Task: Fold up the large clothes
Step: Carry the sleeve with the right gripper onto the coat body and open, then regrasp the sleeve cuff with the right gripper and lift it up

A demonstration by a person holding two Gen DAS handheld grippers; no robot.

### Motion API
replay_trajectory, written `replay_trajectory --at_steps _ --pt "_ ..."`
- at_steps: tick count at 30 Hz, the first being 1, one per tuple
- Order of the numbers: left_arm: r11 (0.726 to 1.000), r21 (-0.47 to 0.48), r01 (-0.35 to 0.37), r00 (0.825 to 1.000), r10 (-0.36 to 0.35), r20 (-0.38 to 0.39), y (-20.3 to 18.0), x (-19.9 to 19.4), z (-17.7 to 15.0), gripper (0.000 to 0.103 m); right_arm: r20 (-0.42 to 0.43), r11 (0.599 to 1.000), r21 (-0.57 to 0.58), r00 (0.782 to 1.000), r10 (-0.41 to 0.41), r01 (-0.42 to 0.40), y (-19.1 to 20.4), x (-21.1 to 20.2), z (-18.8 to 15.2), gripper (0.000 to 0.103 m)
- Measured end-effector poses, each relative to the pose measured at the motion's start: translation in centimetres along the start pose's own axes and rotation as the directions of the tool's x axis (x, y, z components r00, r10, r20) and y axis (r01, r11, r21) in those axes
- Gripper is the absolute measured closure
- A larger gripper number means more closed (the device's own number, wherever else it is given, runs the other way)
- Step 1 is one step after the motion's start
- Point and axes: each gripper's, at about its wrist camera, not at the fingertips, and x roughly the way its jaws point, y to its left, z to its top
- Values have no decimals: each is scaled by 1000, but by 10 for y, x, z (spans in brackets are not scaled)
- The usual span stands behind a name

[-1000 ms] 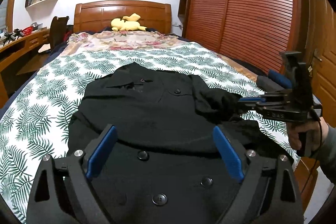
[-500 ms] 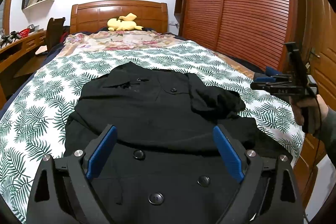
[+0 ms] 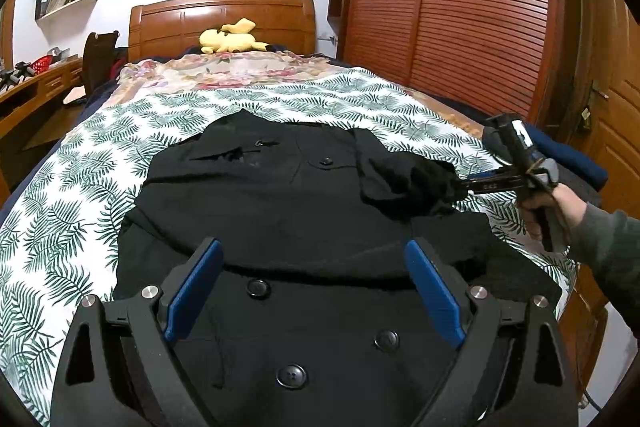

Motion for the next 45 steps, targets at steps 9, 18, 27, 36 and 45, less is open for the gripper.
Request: replay_trajectory --at_steps 9,18,27,36,45 --pt "1000 9 -1 1000 1 -11 -3 3 -1 10 -20 994 104 999 33 -31 -13 31 0 41" --pt "1000 15 -7 1000 7 -17 -5 2 -2 10 -7 992 90 996 92 -91 -14 37 -3 61" --pt "1000 16 -27 999 27 -40 -2 4 -5 10 153 997 48 987 56 -64 -7 -13 -6 94" --pt "998 16 -56 997 56 -47 1 -10 -11 10 334 989 -55 930 151 -140 20 -113 2 95" --pt "997 10 -82 996 83 -44 11 -39 -4 10 419 956 -216 865 275 -199 68 -174 2 95"
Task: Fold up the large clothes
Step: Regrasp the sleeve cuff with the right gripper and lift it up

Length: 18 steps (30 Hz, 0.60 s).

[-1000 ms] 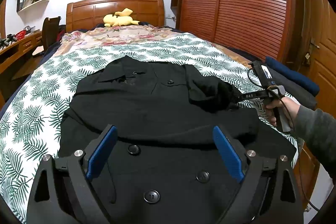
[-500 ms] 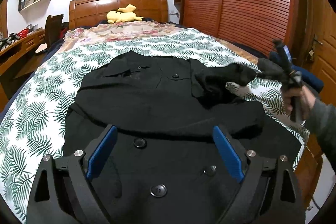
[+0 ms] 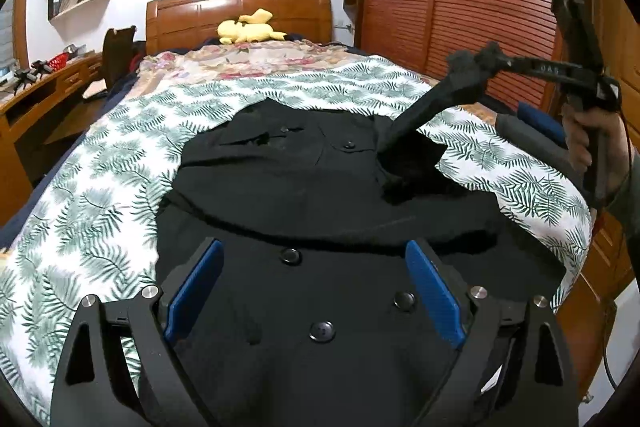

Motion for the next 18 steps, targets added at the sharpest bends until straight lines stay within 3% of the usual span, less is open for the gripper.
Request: replay_trajectory --at_steps 6,11,15,18 --pt "1000 9 -28 999 27 16 9 -16 3 10 35 988 -80 991 132 -129 54 -5 19 95" --pt "999 0 -37 999 37 28 19 -26 2 10 23 957 -104 961 275 -271 87 -17 16 95" --pt "999 -3 -41 999 41 34 30 -33 0 10 -30 938 -111 945 327 -328 102 -14 5 95" --pt "999 -8 -40 998 40 42 36 -37 -3 10 -81 940 -115 947 312 -320 104 -5 -6 95"
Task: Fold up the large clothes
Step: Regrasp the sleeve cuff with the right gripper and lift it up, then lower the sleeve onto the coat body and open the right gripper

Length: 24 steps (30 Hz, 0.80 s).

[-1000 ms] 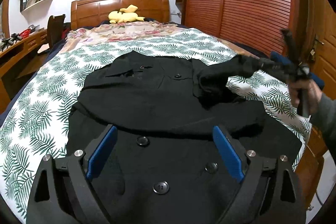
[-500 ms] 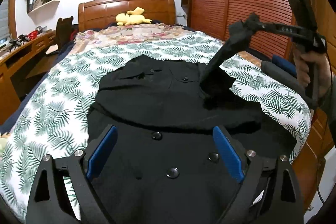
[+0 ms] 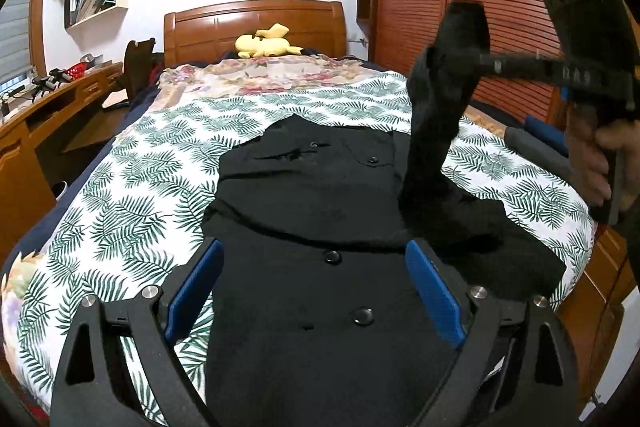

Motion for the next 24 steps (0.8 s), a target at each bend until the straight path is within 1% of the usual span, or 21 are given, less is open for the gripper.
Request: replay_trajectory --at_steps 4,8,9,11,12,13,15,17,20,24 --pt "1000 -13 5 1000 -5 3 8 -6 -5 10 -80 999 37 996 -27 30 2 8 -25 95" --pt "1000 -17 -2 1000 2 -9 11 -8 -10 10 -130 997 69 991 -26 36 -1 17 -40 95" --pt "1000 -14 -5 1000 5 -12 11 -8 -11 10 -138 997 73 990 -30 41 2 16 -39 92" --pt "1000 0 -12 1000 12 -11 6 -8 -12 10 -154 995 86 987 -33 47 -1 15 -49 90" --pt "1000 2 -12 1000 12 -10 5 -9 -12 10 -158 995 89 987 -40 55 5 16 -43 85" --pt "1000 3 -9 1000 9 -8 3 -10 -12 10 -160 993 95 986 -48 64 2 12 -45 82" --pt "1000 3 -2 1000 2 -5 -3 -11 -12 10 -162 992 102 985 -53 70 3 4 -42 65" --pt "1000 8 12 1000 -12 3 -9 -13 -10 10 -150 992 94 986 -73 88 10 -7 -44 58" --pt "999 25 41 999 -41 9 -25 -14 -7 10 -134 989 88 985 -108 120 9 -33 -44 55" --pt "996 52 78 997 -78 -2 -44 -6 -1 10 -110 981 107 982 -151 163 8 -61 -56 55"
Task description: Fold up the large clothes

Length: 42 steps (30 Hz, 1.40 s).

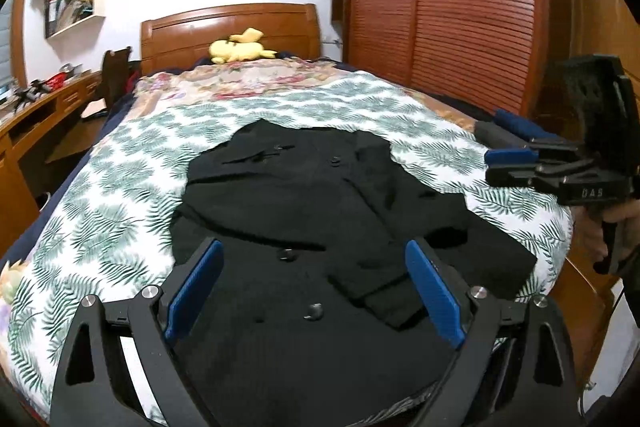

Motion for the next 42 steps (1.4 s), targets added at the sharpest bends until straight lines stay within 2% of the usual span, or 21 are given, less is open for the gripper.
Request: replay_trajectory --at_steps 7,8,9,15,19,23,26,27,28,30,32,37,39,42 --pt "992 94 79 995 -74 -61 -46 33 -1 10 -9 995 36 996 -93 93 -9 -8 -28 55" --pt "989 109 95 993 -87 -77 -54 41 -4 11 -16 994 42 995 -103 103 -10 -7 -31 55" --pt "987 119 109 991 -99 -88 -59 46 -6 19 -23 993 47 994 -108 109 -11 -6 -32 55" --pt "967 176 186 962 -143 -231 -98 97 -31 40 -80 988 87 990 -120 127 -14 7 -52 55" --pt "957 189 222 940 -159 -302 -113 118 -47 40 -94 986 106 988 -118 128 -13 11 -56 55" --pt "958 190 216 932 -144 -334 -121 130 -56 40 -107 984 103 985 -133 144 -14 9 -62 55" --pt "959 182 219 932 -151 -329 -121 132 -56 42 -124 982 104 982 -144 157 -23 16 -69 55" --pt "959 180 220 933 -153 -325 -119 131 -56 57 -128 982 107 981 -144 158 -25 21 -71 55" --pt "959 179 218 934 -151 -324 -117 130 -56 65 -133 981 113 981 -144 159 -26 25 -72 55" --pt "961 161 227 934 -168 -316 -113 127 -53 92 -135 980 126 982 -136 153 -28 32 -72 55" --pt "969 152 193 948 -144 -285 -105 117 -46 97 -127 980 137 983 -129 147 -28 38 -69 55" --pt "988 110 110 980 -89 -177 -75 84 -18 98 -126 979 137 982 -137 154 -22 58 -66 55" --pt "993 96 71 990 -58 -129 -57 69 -6 98 -124 979 129 982 -142 158 -21 65 -64 55" --pt "998 62 29 996 -24 -90 -31 58 8 99 -105 977 114 980 -166 178 -20 73 -59 55"
